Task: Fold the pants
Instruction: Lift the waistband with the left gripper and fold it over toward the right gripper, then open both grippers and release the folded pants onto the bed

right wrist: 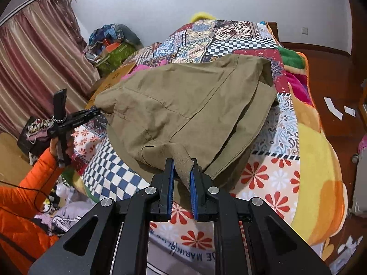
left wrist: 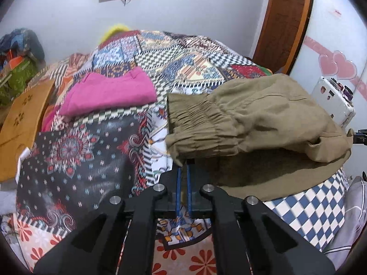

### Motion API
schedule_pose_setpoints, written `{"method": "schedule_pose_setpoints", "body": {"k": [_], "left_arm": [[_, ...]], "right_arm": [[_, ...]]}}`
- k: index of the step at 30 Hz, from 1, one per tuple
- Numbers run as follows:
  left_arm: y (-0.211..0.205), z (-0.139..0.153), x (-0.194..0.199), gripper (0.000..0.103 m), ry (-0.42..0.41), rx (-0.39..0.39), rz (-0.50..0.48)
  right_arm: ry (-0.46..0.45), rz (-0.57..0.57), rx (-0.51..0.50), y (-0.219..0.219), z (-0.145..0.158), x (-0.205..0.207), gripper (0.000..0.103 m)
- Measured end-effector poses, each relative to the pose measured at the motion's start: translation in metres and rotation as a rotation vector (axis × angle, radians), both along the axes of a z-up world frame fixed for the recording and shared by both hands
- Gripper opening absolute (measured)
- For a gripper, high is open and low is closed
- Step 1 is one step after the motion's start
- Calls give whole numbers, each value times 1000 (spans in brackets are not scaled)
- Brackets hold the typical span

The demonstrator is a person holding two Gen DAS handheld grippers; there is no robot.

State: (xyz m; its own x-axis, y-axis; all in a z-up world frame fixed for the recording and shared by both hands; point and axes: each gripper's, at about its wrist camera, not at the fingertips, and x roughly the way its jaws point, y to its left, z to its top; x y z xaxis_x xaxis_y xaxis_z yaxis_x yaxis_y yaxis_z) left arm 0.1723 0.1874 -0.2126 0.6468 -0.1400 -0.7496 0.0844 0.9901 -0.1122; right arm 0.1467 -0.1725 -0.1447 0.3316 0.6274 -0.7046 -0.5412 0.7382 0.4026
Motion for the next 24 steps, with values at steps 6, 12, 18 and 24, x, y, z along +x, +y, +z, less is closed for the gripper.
{"method": "schedule_pose_setpoints", "body": {"k": [6, 12, 18, 24], "left_arm": [[6, -16, -4, 2, 35, -8, 27], [9, -15, -10, 2, 36, -6, 40], [13, 1, -10, 2, 19, 17, 67], [12, 31, -8, 2, -42, 37, 79]], "right_arm": [[17, 9, -37, 2, -9, -2, 11], [37, 18, -58, 0, -17, 1, 11], [35, 35, -155, 2, -22, 0, 15], [18, 22, -226, -7, -17, -3, 15]]}}
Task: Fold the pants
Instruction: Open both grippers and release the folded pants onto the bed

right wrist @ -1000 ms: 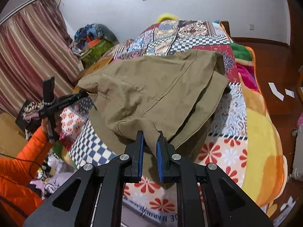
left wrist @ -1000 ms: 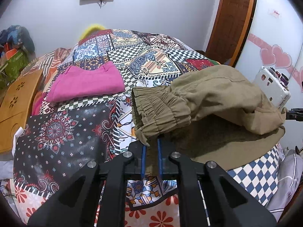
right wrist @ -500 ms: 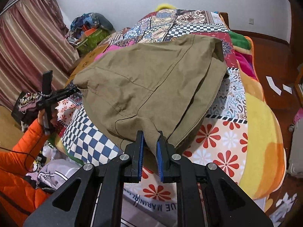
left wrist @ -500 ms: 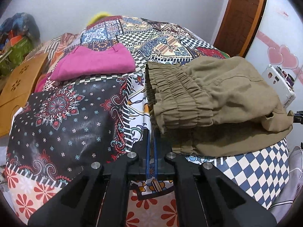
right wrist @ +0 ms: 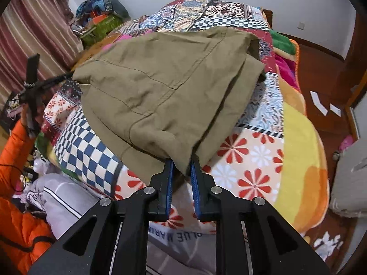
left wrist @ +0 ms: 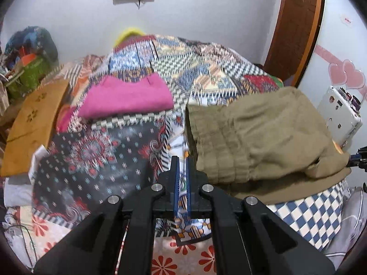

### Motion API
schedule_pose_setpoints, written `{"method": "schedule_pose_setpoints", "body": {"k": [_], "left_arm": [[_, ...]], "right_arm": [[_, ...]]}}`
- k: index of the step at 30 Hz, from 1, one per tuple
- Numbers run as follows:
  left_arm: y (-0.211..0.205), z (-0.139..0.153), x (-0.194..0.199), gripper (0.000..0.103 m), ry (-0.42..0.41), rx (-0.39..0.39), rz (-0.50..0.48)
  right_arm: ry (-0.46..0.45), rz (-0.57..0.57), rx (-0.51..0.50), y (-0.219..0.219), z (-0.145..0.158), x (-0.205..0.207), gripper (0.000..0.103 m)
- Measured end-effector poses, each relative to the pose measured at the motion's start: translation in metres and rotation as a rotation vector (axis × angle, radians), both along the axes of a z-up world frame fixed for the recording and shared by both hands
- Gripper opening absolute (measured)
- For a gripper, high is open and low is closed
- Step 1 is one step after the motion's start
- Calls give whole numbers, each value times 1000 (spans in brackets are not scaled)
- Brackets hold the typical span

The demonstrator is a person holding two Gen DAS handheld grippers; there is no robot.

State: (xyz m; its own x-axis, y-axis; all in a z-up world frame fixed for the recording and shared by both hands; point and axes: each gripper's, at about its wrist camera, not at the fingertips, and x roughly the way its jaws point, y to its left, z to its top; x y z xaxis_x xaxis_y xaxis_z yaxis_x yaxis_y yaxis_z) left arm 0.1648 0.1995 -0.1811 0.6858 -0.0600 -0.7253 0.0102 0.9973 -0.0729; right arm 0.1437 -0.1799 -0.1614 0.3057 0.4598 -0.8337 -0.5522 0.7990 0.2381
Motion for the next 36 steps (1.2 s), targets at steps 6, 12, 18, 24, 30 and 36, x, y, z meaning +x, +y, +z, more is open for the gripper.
{"method": "schedule_pose_setpoints", "body": {"k": [6, 12, 18, 24, 30, 36], "left_arm": [[-3, 30, 10, 4, -44, 3, 22], [-17, 41, 32, 10, -32, -33, 26], [-43, 23, 49, 16, 41, -77, -20], [-70, -7, 45, 29, 110, -22, -66], [-73, -38, 38, 32, 170, -11, -84], [-79, -51, 24, 42, 157, 58, -90]], "right_arm": [[-60, -10, -90, -7, 20, 4, 15], [-129, -50, -41, -7, 52, 24, 15], [-135, 11, 68, 38, 56, 39, 24], [-45, 99, 39, 81, 13, 37, 24], [33, 127, -3, 82, -18, 23, 24], [63, 121, -18, 66, -22, 16, 27]]}}
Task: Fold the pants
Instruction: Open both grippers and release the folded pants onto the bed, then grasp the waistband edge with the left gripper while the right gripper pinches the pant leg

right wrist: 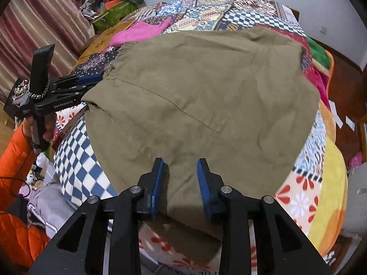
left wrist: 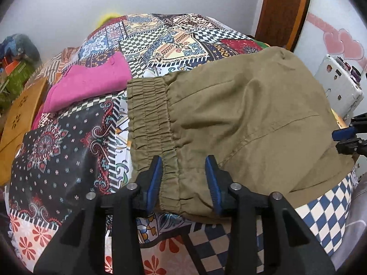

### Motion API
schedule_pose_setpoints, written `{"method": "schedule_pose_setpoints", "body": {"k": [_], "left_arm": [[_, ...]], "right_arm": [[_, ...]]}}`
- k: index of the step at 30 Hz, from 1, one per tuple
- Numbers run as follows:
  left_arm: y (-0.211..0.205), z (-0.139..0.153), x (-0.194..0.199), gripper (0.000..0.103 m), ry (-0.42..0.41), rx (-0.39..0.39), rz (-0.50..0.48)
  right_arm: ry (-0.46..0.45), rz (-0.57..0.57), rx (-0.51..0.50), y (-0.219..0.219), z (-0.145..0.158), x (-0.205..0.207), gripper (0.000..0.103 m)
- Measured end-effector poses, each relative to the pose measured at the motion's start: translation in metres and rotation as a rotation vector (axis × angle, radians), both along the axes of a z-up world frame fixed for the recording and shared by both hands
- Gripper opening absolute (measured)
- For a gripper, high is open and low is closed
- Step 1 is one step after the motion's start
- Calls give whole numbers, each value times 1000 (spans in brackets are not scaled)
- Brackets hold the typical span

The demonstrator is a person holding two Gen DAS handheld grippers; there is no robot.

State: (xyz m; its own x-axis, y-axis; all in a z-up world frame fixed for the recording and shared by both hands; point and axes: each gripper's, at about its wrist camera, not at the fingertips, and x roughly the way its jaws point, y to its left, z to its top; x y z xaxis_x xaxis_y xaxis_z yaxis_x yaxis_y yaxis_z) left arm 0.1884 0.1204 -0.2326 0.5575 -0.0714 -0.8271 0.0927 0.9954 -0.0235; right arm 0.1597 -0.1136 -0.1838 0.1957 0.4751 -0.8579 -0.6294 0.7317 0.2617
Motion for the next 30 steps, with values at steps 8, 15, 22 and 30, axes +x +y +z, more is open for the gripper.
{"method": "schedule_pose_setpoints", "body": {"k": [8, 15, 22, 30], "left_arm": [[14, -7, -8, 59, 7, -19, 31], [21, 3, -4, 60, 12, -37, 48], [39, 47, 9, 60, -72, -23, 96], [70, 63, 62, 61, -94, 5, 182]], "right_arm": [[11, -28, 7, -20, -3, -4, 37], [-41, -44, -47, -29, 11, -7, 40], [-189, -124, -2, -51, 59, 7, 43], [-249, -237, 18, -55, 65, 59, 52]]}}
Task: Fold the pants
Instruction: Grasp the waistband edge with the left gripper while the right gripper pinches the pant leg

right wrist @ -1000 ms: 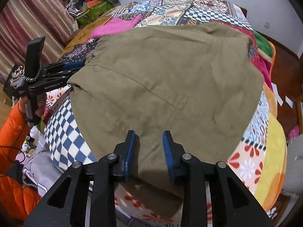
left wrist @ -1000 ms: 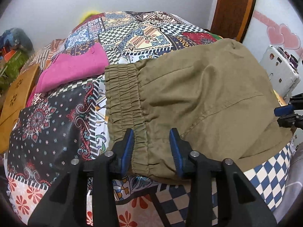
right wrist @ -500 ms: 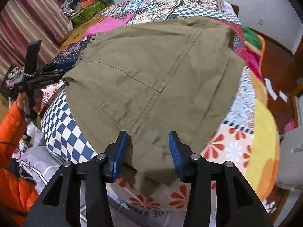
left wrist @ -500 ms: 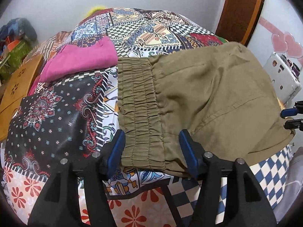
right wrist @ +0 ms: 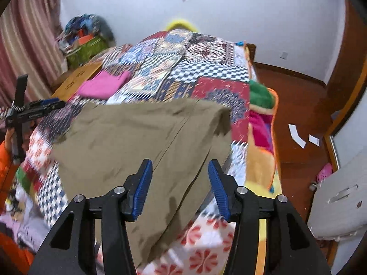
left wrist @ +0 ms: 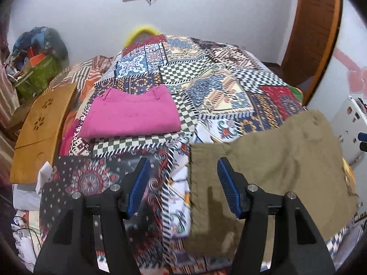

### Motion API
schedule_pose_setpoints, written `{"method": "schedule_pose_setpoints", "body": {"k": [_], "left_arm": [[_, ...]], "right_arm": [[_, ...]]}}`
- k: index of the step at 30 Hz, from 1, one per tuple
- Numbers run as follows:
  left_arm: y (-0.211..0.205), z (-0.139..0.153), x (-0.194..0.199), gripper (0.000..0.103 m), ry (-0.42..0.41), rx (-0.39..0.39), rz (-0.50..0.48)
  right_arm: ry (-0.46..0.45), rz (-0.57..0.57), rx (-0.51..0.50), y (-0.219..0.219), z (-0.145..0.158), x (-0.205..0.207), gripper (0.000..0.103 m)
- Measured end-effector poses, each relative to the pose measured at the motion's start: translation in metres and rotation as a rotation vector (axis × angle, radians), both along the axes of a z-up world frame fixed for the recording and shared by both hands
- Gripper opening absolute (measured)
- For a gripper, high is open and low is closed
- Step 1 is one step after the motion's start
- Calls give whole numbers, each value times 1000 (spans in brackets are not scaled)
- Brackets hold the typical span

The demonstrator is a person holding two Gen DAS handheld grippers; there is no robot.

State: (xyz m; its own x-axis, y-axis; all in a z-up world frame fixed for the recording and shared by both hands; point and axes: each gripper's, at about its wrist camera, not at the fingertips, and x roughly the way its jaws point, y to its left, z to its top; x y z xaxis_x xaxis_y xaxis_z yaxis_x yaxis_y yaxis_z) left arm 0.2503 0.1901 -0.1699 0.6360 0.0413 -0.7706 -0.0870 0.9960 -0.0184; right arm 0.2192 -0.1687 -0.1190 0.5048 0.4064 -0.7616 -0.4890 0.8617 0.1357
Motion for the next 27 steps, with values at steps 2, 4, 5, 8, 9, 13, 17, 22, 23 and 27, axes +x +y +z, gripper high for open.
{"method": "schedule_pose_setpoints", "body": {"k": [2, 4, 5, 8, 9, 13, 17, 22, 23, 27], "left_arm": [[5, -10, 16, 63, 30, -6, 8], [8, -24, 31, 65, 65, -26, 5], [9, -32, 40, 66, 89, -46, 0], [10, -57, 57, 66, 156, -116, -23], [10, -65, 60, 66, 170, -138, -29], [7, -76, 57, 44, 162, -220, -87], [-4, -75, 46, 27, 153, -200, -128], [0, -76, 34, 7, 186, -210, -90], [0, -75, 28, 4, 190, -212, -79], [-7, -76, 9, 0, 203, -212, -58]], "right_arm": [[20, -45, 19, -1, -9, 14, 58], [42, -80, 38, 1, -20, 24, 66], [63, -88, 50, -1, -26, 28, 67], [133, -103, 50, 2, -46, 32, 68], [156, -101, 39, 4, -56, 33, 68], [186, -69, -32, 16, -82, 30, 67], [185, -27, -71, 17, -95, 33, 67], [158, -21, -102, 14, -94, 49, 66], [151, -15, -115, 16, -94, 51, 66], [123, 15, -170, 20, -97, 65, 66]]}}
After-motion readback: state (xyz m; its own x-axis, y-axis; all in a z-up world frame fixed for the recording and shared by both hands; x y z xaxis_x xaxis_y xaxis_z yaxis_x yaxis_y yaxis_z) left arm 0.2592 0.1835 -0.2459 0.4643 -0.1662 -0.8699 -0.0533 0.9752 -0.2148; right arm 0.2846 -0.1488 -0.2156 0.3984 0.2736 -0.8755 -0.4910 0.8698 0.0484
